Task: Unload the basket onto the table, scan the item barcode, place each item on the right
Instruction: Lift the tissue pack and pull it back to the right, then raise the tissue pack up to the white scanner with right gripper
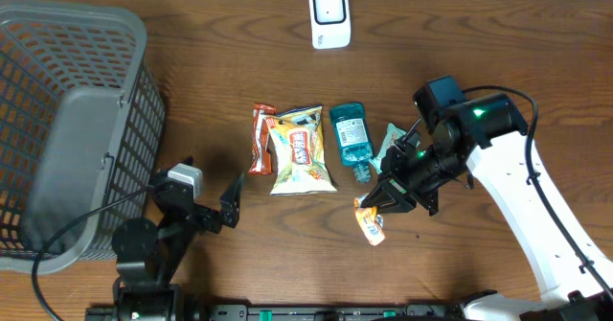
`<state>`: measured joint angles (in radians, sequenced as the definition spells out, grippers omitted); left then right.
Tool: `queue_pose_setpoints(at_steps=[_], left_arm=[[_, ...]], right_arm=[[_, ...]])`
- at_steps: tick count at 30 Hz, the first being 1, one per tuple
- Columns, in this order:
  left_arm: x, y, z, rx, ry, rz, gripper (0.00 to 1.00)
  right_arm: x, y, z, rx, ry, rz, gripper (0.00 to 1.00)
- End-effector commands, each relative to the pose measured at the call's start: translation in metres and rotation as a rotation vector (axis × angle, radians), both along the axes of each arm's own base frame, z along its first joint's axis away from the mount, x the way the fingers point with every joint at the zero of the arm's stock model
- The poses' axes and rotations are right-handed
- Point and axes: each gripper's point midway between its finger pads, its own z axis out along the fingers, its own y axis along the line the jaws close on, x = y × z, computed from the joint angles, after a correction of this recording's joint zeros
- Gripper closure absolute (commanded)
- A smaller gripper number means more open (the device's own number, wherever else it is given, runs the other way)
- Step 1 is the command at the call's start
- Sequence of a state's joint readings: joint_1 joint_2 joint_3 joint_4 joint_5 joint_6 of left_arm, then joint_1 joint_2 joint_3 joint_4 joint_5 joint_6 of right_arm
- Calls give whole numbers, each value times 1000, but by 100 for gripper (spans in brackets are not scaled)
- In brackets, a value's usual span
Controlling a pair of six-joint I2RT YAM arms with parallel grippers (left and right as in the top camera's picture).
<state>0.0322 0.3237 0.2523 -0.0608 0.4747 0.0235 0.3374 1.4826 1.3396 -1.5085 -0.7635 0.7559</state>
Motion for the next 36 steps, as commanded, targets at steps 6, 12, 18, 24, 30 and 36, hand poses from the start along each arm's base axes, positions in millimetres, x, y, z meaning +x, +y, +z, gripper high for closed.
queue_pose_setpoints(at_steps=[6,12,18,24,30,36], left_arm=[[0,2,103,48,-446,14,2],[-17,-16,129,59,-579,-104,2],[-27,-34,125,66,-577,-227,2],[-45,-38,146,72,-683,-250,2],[-72,-43,155,79,-752,-278,2],[-91,-51,145,62,-740,-323,2]], right_arm=[[-2,-2,1,7,-19,26,99],[0,-18,-12,-116,-27,10,99],[3,-29,-20,-209,-18,-28,99],[4,-35,-24,-258,-12,-52,99],[7,-42,-28,-310,-26,-62,99],[7,-38,-26,-289,-22,-69,99]])
